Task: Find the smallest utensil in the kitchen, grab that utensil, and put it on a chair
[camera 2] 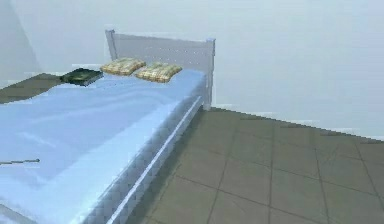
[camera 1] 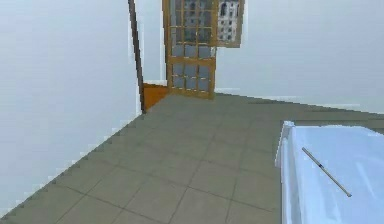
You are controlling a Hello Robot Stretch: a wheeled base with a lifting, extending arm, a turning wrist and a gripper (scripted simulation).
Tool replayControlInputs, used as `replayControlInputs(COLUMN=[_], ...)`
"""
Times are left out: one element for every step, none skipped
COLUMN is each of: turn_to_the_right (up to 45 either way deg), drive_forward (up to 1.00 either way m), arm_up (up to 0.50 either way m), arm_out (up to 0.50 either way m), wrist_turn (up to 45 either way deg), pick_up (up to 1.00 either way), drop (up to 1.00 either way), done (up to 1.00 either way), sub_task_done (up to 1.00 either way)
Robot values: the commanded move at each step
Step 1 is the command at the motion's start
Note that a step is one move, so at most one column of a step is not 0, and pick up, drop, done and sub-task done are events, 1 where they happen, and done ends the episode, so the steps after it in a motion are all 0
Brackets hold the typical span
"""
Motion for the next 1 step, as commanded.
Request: replayControlInputs(turn_to_the_right=[-21.0], drive_forward=[0.0], arm_up=[0.0], arm_out=[0.0], wrist_turn=[0.0], pick_up=[0.0], drop=[0.0], done=[0.0], sub_task_done=[0.0])
